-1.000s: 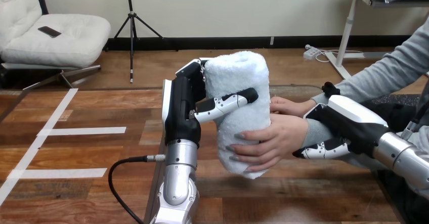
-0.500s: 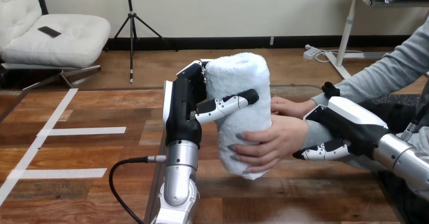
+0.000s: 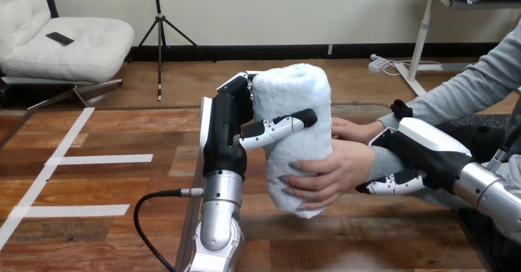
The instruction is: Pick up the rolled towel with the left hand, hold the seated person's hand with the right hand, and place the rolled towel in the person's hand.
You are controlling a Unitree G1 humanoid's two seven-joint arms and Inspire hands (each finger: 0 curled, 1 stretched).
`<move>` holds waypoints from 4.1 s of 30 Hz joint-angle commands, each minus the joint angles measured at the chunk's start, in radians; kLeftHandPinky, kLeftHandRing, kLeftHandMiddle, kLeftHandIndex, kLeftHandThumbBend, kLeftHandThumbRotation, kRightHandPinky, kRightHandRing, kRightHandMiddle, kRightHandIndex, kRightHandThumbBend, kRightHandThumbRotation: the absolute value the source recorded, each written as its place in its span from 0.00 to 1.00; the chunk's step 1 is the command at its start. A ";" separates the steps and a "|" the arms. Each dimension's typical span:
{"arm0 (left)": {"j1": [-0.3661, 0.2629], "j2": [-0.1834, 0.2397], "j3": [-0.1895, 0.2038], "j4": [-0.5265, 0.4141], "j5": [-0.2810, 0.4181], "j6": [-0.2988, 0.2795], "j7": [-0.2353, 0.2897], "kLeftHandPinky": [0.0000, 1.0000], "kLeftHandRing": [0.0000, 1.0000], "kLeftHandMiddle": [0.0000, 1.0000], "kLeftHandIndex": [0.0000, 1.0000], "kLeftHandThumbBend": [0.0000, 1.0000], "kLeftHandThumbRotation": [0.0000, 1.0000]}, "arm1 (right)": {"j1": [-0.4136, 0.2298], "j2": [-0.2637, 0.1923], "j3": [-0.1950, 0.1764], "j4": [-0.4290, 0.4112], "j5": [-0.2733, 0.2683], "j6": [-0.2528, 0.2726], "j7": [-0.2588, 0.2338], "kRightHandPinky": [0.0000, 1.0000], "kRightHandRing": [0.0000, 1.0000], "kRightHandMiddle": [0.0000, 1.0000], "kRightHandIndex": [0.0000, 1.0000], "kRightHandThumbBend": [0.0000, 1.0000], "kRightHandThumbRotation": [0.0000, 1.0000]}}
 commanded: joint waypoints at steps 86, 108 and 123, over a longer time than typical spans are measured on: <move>0.072 -0.002 -0.077 -0.257 -0.016 0.199 -0.172 1.00 1.00 0.99 0.96 0.92 0.92 | -0.029 0.024 -0.035 -0.045 0.034 -0.011 -0.017 0.24 0.27 0.32 0.33 0.57 0.40; 0.076 0.005 -0.075 -0.280 -0.011 0.206 -0.158 1.00 1.00 0.99 0.96 0.95 0.93 | -0.031 0.016 -0.042 -0.070 0.059 0.046 0.073 0.49 0.53 0.57 0.58 0.67 0.63; 0.075 0.006 -0.071 -0.285 -0.021 0.210 -0.165 1.00 1.00 0.99 0.96 0.92 0.93 | -0.028 0.002 -0.025 -0.101 0.026 0.108 0.095 0.62 0.70 0.73 0.75 0.84 0.91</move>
